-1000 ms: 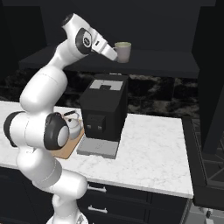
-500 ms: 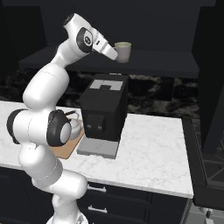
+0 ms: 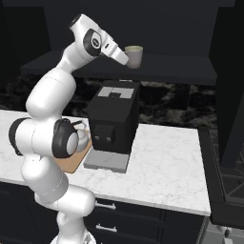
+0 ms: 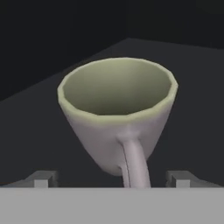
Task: Pick the kettle from the counter and place it on the tray. Then pick the mug from the cabinet and place it on the tray. Then close the cabinet doors.
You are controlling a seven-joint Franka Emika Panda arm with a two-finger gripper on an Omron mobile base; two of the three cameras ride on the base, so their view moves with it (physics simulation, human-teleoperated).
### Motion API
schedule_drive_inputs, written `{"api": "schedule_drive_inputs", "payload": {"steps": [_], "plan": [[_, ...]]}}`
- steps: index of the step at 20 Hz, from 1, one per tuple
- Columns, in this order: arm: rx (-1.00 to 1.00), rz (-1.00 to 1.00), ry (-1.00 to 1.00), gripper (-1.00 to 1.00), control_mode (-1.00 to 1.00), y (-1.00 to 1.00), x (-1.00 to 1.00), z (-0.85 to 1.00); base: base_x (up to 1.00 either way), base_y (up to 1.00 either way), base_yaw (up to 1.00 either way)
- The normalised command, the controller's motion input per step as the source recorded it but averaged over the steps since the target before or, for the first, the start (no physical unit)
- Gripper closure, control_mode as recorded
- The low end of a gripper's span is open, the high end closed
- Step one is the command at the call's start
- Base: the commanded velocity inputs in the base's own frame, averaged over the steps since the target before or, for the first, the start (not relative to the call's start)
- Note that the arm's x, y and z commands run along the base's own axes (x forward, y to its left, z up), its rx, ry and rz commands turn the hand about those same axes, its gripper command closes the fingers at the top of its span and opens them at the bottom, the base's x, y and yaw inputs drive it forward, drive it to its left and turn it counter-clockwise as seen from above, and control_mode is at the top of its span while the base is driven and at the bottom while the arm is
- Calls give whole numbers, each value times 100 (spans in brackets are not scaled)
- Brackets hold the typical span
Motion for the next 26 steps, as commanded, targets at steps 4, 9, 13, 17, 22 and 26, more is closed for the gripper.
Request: {"api": "schedule_drive_inputs", "payload": {"steps": [4, 9, 13, 17, 22, 26], "plan": [[0, -3, 0, 100, -100, 0, 1, 0, 0, 0, 0], [0, -3, 0, 100, -100, -1, 0, 0, 0, 0, 0], [0, -3, 0, 100, -100, 0, 0, 0, 0, 0, 0], [0, -2, 2, 100, -100, 0, 0, 0, 0, 0, 0], [-3, 0, 2, 100, -100, 0, -4, 0, 0, 0, 0], [-2, 7, 0, 100, -100, 0, -58, 0, 0, 0, 0]]}}
